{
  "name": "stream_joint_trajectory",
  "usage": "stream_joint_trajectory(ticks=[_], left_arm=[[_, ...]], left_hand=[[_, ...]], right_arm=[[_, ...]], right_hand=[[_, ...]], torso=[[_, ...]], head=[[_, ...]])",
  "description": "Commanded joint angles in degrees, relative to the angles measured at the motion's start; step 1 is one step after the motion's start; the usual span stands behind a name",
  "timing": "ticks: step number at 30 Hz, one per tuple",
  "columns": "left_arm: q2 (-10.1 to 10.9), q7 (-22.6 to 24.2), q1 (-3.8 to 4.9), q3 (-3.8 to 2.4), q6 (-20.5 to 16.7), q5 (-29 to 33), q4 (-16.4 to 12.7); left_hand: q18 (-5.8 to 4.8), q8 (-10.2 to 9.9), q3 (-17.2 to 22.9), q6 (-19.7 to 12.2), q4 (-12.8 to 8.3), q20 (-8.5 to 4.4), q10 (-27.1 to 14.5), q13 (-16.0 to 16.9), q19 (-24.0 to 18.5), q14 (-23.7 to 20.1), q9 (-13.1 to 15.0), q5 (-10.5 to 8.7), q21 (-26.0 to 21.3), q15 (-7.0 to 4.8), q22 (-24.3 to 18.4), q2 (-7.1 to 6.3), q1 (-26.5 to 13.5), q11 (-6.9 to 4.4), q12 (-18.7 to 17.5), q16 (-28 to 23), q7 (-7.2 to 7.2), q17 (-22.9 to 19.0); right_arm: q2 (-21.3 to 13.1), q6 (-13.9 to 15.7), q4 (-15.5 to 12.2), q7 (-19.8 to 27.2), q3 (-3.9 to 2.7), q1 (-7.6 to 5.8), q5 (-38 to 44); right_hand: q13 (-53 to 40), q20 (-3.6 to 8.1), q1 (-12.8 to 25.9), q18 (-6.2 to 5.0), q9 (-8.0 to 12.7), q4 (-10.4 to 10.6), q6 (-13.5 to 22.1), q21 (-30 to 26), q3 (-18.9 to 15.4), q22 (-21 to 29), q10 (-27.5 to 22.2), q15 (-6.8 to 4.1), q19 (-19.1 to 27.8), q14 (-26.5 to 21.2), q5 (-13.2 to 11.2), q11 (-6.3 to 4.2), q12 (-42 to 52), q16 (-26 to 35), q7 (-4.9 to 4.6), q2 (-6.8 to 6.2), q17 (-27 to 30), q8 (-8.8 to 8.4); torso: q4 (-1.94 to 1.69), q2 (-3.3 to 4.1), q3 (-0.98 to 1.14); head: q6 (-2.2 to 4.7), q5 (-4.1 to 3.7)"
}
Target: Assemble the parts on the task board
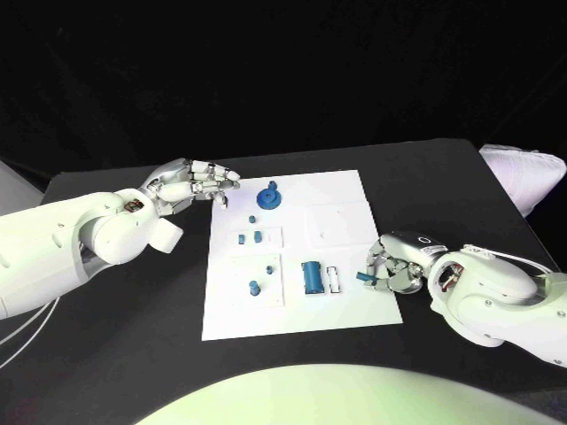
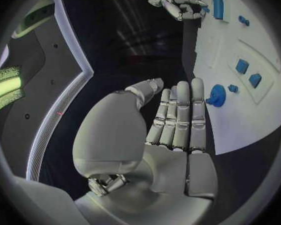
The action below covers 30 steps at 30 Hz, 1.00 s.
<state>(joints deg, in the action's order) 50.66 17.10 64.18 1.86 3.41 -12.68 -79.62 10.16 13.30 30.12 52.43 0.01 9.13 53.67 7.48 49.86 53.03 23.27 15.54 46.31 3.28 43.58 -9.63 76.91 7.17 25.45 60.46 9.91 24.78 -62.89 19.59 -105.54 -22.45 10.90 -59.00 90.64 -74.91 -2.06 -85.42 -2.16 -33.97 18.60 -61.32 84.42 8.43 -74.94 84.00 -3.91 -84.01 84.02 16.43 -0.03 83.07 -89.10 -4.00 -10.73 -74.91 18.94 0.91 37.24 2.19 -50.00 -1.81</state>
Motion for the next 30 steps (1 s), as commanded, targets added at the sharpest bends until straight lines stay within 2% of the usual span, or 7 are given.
stream_joint_trajectory(ticks=[1,8,9,13,17,22,30], left_arm=[[0.0,0.7,-0.03,-0.04,0.5,0.4,-0.2],[0.0,0.6,-0.03,-0.04,0.5,0.4,-0.3],[0.0,0.6,-0.03,-0.04,0.5,0.4,-0.3],[0.0,0.6,-0.03,-0.04,0.4,0.4,-0.2],[0.0,0.6,-0.03,-0.04,0.4,0.4,-0.2],[-0.1,0.6,-0.02,-0.04,0.4,0.4,-0.2],[-0.2,0.5,-0.02,-0.04,0.4,0.4,-0.2]], left_hand=[[0.34,-0.3,0.0,0.3,0.5,-0.11,0.3,-0.1,0.3,-0.3,0.1,-0.13,-0.2,0.25,-0.1,0.49,0.0,0.03,-0.4,-0.4,0.2,-0.1],[0.35,-0.3,0.0,0.3,0.5,-0.12,0.3,-0.1,0.4,-0.3,0.1,-0.12,-0.3,0.23,-0.2,0.52,0.0,0.02,-0.4,-0.4,0.19,-0.1],[0.35,-0.3,0.0,0.3,0.5,-0.12,0.3,-0.1,0.4,-0.3,0.1,-0.12,-0.3,0.23,-0.2,0.52,0.0,0.02,-0.4,-0.4,0.19,-0.1],[0.35,-0.3,0.0,0.3,0.5,-0.12,0.3,-0.1,0.4,-0.3,0.1,-0.12,-0.3,0.23,-0.2,0.52,0.0,0.02,-0.4,-0.4,0.19,-0.1],[0.35,-0.3,0.0,0.3,0.5,-0.12,0.3,-0.1,0.4,-0.3,0.1,-0.12,-0.3,0.23,-0.2,0.52,0.0,0.02,-0.4,-0.4,0.19,-0.1],[0.35,-0.3,0.0,0.3,0.5,-0.12,0.3,-0.1,0.4,-0.3,0.1,-0.12,-0.3,0.23,-0.2,0.52,0.0,0.02,-0.4,-0.4,0.19,-0.1],[0.35,-0.3,0.0,0.3,0.5,-0.12,0.3,-0.1,0.4,-0.3,0.1,-0.12,-0.3,0.23,-0.2,0.52,0.0,0.02,-0.4,-0.4,0.19,-0.1]], right_arm=[[0.4,-5.9,1.1,-4.2,0.91,1.09,4.4],[0.7,-2.8,0.5,-3.7,0.9,1.13,2.7],[0.6,-2.3,0.3,-3.5,0.89,1.13,2.2],[0.4,0.4,-0.7,-2.1,0.87,1.07,-0.4],[0.2,3.1,-1.7,-1.3,0.82,0.69,-2.2],[-0.2,6.2,-3.0,-0.8,0.76,-0.5,-4.8],[1.2,7.5,-4.0,-1.0,0.71,-1.48,-11.3]], right_hand=[[-11.4,0.09,-0.9,1.21,12.5,-2.4,-0.5,0.3,4.9,-13.8,2.9,-0.13,-4.9,5.7,0.8,-0.31,-0.3,-0.2,-0.1,0.26,-13.9,-0.35],[-11.5,0.12,3.0,1.33,12.3,-2.3,-0.6,1.0,10.1,-14.0,3.1,-0.27,-5.1,5.8,4.4,-0.46,-0.1,-0.5,0.06,-0.88,-14.3,-0.23],[-11.6,0.21,3.7,1.34,12.2,-2.4,-0.6,1.0,11.7,-14.0,3.2,-0.28,-5.1,5.8,6.2,-0.53,0.0,-0.5,0.13,-0.93,-14.4,-0.05],[-11.5,0.29,5.1,1.35,11.6,-2.9,-0.3,1.1,14.8,-14.0,3.2,-0.34,-5.1,5.8,9.0,-0.58,-0.2,-0.6,0.15,-0.95,-14.5,0.41],[-11.6,0.31,5.7,1.43,11.2,-3.5,-0.2,1.5,16.3,-14.1,3.3,-0.37,-5.2,5.9,9.7,-0.61,0.0,-0.7,0.19,-1.03,-14.8,0.77],[-11.8,0.34,6.3,1.53,10.9,-4.0,-0.2,2.1,17.1,-14.2,3.4,-0.39,-5.3,5.9,9.7,-0.64,0.2,-0.8,0.22,-1.33,-14.9,1.08],[-11.9,0.36,7.8,1.54,10.5,-4.3,-0.1,2.1,17.7,-14.2,3.6,-0.41,-5.3,6.0,8.8,-0.67,0.5,-0.9,0.28,-1.73,-15.1,1.43]], torso=[[-0.02,0.01,0.03],[0.0,0.01,0.06],[0.0,0.01,0.06],[0.01,0.03,0.08],[0.07,0.0,0.07],[0.05,0.01,0.03],[-0.03,0.03,0.07]], head=[[0.0,0.07],[0.0,0.24],[0.0,0.29],[0.0,0.52],[0.0,0.56],[0.0,0.55],[0.0,0.45]])
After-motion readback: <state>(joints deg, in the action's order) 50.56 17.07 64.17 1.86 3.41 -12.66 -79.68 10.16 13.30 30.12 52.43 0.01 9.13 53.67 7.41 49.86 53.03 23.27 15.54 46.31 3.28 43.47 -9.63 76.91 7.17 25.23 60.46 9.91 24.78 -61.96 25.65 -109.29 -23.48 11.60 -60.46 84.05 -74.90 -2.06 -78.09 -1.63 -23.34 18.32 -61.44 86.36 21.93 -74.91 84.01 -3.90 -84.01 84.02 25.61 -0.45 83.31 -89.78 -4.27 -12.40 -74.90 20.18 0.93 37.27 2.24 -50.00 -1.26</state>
